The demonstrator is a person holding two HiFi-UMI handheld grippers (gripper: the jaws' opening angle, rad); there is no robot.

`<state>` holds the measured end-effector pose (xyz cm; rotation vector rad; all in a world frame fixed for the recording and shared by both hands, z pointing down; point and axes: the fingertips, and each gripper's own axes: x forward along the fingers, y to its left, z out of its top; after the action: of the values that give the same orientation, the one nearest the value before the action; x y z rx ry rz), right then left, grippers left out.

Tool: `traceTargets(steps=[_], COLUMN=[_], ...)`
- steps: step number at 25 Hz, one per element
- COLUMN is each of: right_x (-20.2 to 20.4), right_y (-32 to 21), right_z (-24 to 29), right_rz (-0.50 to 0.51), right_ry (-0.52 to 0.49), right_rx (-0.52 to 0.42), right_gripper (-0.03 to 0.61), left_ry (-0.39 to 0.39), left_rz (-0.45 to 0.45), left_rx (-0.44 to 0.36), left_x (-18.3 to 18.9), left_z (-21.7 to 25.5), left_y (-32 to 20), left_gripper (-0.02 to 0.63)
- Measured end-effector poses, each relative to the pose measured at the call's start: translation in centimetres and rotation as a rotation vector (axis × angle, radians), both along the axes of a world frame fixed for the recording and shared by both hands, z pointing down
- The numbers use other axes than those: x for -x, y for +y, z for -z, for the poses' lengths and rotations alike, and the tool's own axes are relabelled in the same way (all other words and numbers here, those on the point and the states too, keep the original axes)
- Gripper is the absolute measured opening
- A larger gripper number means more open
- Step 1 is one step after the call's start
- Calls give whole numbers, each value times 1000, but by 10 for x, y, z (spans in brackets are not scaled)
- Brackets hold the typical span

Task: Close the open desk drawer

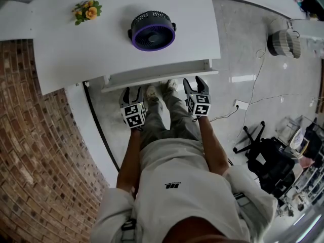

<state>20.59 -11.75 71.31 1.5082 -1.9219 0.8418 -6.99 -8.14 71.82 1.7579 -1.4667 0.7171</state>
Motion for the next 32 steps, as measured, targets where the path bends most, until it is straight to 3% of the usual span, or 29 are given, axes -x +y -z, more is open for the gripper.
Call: traceTargets(steps=[32], right_x=[6], right_y=[-38], right_z=[2], right_rz=[27], right_ry=[5], right_rx=[-9], right_gripper=[250], left_ry=[-4], left_rz=[-6], left_rx=[-34], left_x=[5], left_z=[-1], left_y=[-40], left_gripper=[245])
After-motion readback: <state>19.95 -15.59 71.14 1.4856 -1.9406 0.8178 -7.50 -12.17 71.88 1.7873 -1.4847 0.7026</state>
